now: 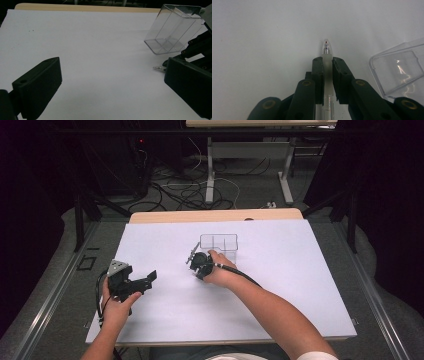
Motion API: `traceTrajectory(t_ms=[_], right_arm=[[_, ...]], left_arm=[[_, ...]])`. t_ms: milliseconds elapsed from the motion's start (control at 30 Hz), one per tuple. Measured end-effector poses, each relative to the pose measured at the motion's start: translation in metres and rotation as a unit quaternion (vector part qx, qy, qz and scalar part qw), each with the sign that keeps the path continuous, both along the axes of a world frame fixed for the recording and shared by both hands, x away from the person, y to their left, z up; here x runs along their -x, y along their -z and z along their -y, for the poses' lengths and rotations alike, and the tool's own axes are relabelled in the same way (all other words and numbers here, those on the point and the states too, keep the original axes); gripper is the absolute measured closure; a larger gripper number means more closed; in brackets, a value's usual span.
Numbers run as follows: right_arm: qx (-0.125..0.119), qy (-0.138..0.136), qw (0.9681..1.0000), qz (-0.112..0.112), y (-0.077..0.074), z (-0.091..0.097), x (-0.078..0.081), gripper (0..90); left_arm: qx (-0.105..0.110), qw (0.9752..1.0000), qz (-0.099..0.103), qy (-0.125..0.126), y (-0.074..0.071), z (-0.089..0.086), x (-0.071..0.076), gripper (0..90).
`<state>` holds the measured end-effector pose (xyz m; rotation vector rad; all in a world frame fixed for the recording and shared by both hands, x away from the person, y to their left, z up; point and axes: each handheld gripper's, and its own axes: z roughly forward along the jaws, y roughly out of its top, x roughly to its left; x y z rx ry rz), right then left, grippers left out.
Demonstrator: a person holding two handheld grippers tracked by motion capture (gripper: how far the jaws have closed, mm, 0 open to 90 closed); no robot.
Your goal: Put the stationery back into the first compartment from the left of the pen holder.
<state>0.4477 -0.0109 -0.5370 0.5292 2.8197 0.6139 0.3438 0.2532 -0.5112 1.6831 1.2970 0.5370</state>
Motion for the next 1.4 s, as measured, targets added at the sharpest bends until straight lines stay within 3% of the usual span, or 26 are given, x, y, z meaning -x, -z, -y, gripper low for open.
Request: traceTrajectory(t_ms=[333, 733, 1100, 1400], right_arm=[[-0.006, 0.008, 0.9999, 0.001, -0.002, 0.001, 0.001, 80.8], [-0.024, 0.027, 0.9993, 0.003, -0.018, 0.007, 0.006, 80.8], [-0.062, 0.026, 0.9977, 0.009, -0.031, 0.014, 0.008, 80.8], [-0.107, 0.019, 0.9937, 0.029, -0.043, 0.017, 0.010, 80.8]], left_arm=[[0.000, 1.0000, -0.001, 0.000, 0.000, 0.000, 0.000, 1.3], [0.001, 1.0000, -0.002, -0.001, 0.000, 0.000, 0.000, 1.3], [0.002, 1.0000, -0.002, -0.003, 0.001, 0.000, 0.000, 1.3], [0.002, 1.0000, -0.002, -0.002, 0.000, -0.001, 0.000, 1.3]])
